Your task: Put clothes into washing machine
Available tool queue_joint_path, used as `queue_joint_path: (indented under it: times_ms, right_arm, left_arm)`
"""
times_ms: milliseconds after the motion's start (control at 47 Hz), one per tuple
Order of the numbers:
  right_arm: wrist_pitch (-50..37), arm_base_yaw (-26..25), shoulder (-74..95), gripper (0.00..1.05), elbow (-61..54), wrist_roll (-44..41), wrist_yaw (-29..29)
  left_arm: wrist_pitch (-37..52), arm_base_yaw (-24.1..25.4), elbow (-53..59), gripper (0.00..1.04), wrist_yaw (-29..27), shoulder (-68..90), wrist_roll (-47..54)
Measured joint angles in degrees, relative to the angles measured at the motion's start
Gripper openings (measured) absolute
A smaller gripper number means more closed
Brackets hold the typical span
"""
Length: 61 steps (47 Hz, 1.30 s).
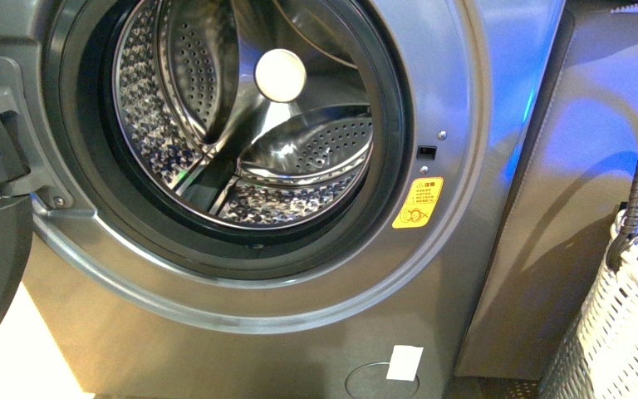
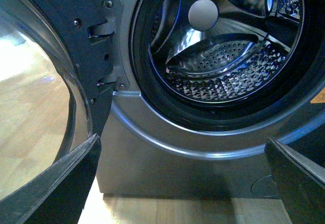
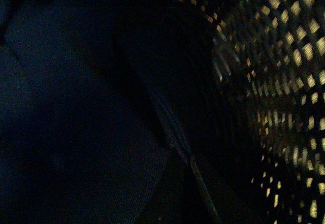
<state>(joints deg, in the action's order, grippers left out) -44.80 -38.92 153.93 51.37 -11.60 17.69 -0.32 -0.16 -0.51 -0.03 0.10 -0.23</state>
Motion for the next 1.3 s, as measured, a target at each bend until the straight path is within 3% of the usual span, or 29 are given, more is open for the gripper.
queue_joint_path:
  times_ms: [405,703,937,1299]
  right_arm:
    - [2.47,4.04,-36.11,0.03,-15.21,5.88,9.07]
    - [10.03,6.23,-63.65,0.03,-16.81,10.58,14.45]
    - [17.66,7.45,-77.77,0.03,-10.86,13.53,17.25]
    - [28.30,11.82,-86.90,0.03,8.35,16.92,18.21]
  left_arm:
    - [0.00,0.00,0.00,0.98,0.00,0.00,0.00]
    - [0.00,0.00,0.00,0.98,0.00,0.00,0.00]
    - [0.00,0.00,0.00,0.98,0.00,0.00,0.00]
    - [0.00,0.00,0.00,0.98,0.00,0.00,0.00]
